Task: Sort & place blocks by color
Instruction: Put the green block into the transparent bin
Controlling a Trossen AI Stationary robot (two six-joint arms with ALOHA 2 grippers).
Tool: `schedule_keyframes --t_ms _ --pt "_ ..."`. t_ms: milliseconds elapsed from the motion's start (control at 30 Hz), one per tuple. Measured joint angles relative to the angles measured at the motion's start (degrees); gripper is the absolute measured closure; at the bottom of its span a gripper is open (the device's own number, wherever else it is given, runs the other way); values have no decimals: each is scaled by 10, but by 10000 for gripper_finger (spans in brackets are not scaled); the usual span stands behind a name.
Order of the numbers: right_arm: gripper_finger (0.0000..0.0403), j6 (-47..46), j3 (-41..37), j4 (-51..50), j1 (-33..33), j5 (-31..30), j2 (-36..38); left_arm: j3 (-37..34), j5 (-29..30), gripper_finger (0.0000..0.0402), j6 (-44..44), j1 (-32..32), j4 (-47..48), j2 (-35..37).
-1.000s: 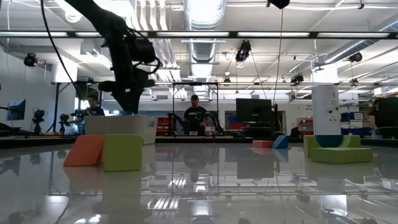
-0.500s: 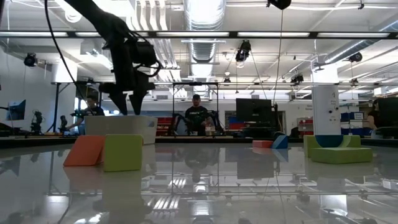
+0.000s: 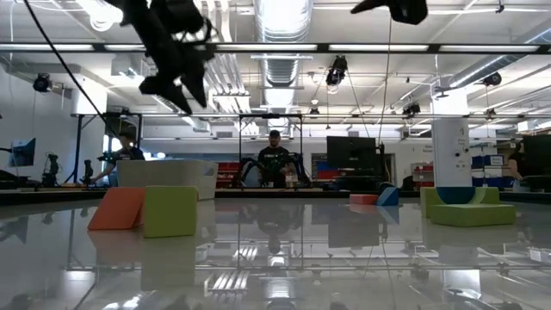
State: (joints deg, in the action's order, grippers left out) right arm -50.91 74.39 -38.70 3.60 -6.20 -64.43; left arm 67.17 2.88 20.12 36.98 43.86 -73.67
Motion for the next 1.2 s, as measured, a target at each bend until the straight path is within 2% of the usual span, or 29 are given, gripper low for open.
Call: schedule_keyframes --t_ms 167,300,633,800,1000,1200 --pt "171 -57 0 -27 0 6 -17 -1 1 199 39 -67 -39 61" --pt "177 -118 0 -65 0 45 -49 -2 2 199 51 -115 -93 91" --pt "188 -168 0 -200 1 150 -167 -2 3 199 52 -181 -203 107" --pt "186 -157 0 -257 14 217 -213 -3 4 199 75 -183 -218 106" --pt "186 -136 -1 -263 22 217 -243 -3 2 199 80 -183 -219 106" --pt "188 -25 -1 -254 28 217 -257 -3 3 199 77 -182 -227 100"
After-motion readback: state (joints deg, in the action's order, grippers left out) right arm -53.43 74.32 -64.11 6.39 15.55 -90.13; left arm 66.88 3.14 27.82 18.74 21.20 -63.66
